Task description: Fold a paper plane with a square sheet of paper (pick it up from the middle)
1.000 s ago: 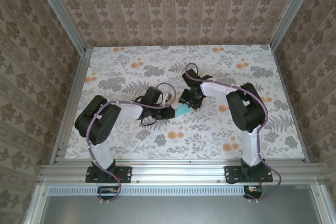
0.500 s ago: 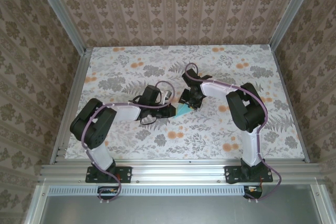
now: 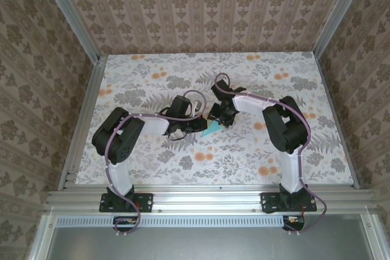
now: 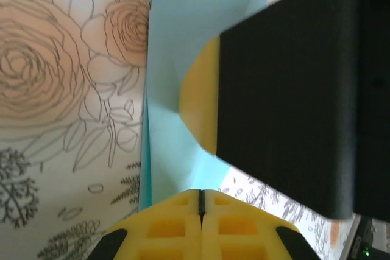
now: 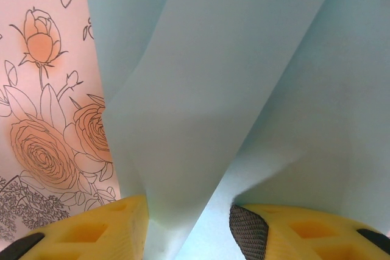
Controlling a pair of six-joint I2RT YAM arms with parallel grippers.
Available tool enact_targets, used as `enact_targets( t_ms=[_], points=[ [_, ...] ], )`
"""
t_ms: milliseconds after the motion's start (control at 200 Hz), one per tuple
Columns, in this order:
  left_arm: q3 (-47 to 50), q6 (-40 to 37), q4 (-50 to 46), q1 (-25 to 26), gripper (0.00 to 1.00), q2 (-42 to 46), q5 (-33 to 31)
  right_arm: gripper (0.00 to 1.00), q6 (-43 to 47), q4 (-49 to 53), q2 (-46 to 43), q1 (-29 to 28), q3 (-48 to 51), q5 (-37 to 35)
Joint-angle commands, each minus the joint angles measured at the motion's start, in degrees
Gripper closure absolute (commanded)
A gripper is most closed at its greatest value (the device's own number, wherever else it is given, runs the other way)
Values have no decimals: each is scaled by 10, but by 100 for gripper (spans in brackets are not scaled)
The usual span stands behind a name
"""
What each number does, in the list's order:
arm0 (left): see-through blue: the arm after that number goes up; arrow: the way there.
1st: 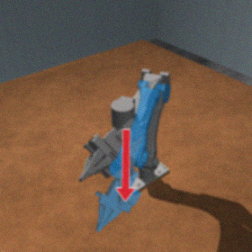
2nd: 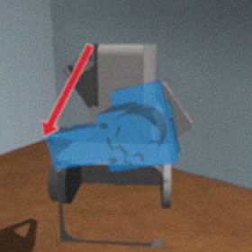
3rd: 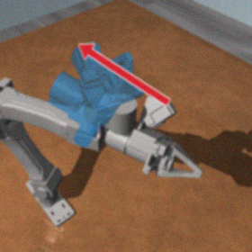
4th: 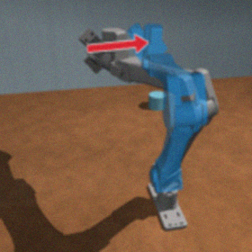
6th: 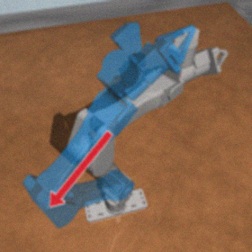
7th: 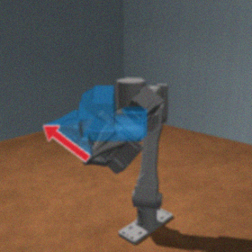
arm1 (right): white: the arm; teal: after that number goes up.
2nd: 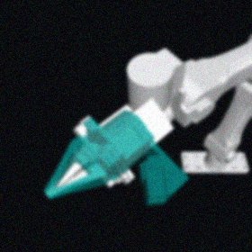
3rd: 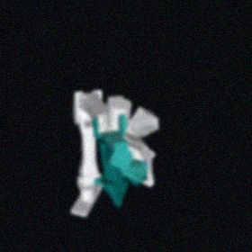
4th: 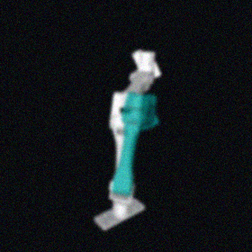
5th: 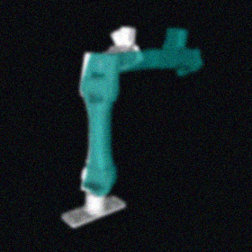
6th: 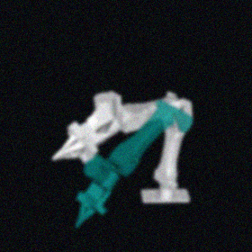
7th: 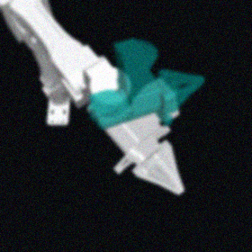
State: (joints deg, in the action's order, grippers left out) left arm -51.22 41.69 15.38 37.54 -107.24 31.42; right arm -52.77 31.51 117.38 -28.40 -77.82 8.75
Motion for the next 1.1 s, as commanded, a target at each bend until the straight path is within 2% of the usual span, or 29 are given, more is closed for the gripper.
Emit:
enact_targets(
  t_ms=[0, 505, 855, 1095],
  points=[
    [-14, 14, 10, 3, 96, -20, -11, 50, -5, 54, 131, 3, 65, -80],
    [-7, 1, -41, 3, 100, -31, -45, 48, 10, 54, 92, 10, 50, -51],
    [-11, -3, -59, 3, 100, -38, -36, 46, 133, -4, -21, 46, 8, 51],
    [-18, -6, -68, 3, 100, -41, -31, 50, 205, -4, -28, 60, 1, 46]
  ],
)
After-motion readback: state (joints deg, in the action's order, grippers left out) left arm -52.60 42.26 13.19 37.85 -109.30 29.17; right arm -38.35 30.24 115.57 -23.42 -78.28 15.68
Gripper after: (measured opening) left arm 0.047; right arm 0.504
